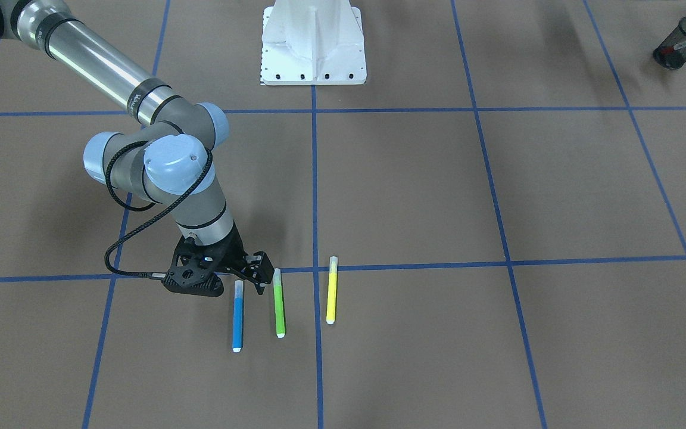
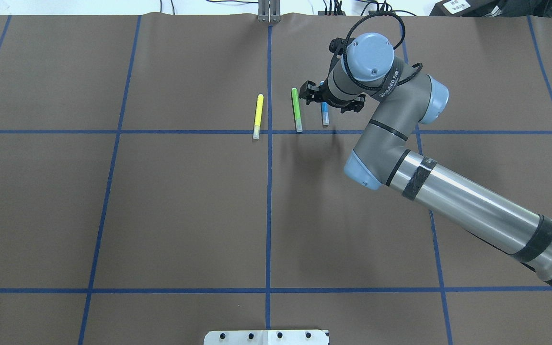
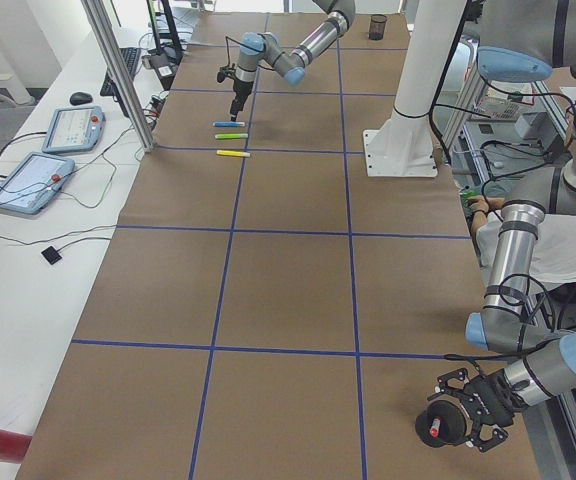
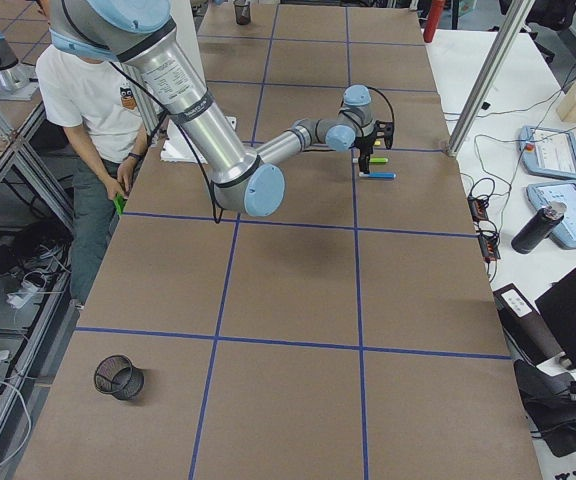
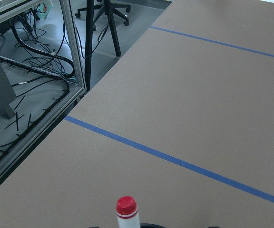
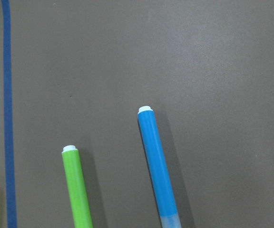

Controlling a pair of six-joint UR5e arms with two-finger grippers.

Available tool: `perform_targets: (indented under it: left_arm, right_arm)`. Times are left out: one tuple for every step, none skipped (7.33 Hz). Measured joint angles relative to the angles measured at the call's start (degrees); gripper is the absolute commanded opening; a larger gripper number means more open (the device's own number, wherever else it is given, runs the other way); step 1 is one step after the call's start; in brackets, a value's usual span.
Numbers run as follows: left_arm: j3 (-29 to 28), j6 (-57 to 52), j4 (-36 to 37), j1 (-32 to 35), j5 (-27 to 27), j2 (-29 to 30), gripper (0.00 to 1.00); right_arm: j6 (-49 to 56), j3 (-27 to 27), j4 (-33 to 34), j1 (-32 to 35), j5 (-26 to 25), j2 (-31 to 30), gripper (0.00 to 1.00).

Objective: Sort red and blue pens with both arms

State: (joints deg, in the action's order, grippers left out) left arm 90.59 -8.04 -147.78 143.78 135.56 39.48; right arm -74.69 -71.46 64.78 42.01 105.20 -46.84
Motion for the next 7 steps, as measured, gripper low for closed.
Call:
perform_targets:
  left_arm:
    - [2.81, -0.76, 4.15, 0.03, -0.14, 1.13, 1.0]
    - [4.45, -1.47, 8.14, 0.05, -0.15, 3.88, 1.0]
    - [5.76, -1.82, 13.04, -0.19, -0.13, 8.0, 1.0]
    - [6.82, -1.95, 18.87, -1.48, -0.16, 13.09, 1.0]
    - [7.45, -1.92, 25.05, -4.24, -0.19, 18.53, 1.0]
    - [7.9, -1.76, 31.21, -7.84, -0.2, 23.45, 1.0]
    - [8.2, -1.51, 37.28, -12.01, -0.13, 28.01, 1.0]
  right_arm:
    - [-0.14, 0.0, 0.0, 0.0, 0.0, -0.03, 0.99]
    - [-0.2, 0.0, 0.0, -0.01, 0.02, -0.13, 0.99]
    - [-0.23, -0.01, 0.0, 0.0, 0.06, -0.19, 0.99]
    - [-0.26, -0.05, 0.0, 0.0, 0.08, -0.12, 0.99]
    - [-0.22, -0.02, 0.02, 0.0, 0.08, -0.06, 0.98]
    - [-0.11, 0.38, 0.06, 0.0, 0.17, 0.12, 0.98]
    - [-0.08, 1.79, 0.06, 0.01, 0.37, 0.89, 0.97]
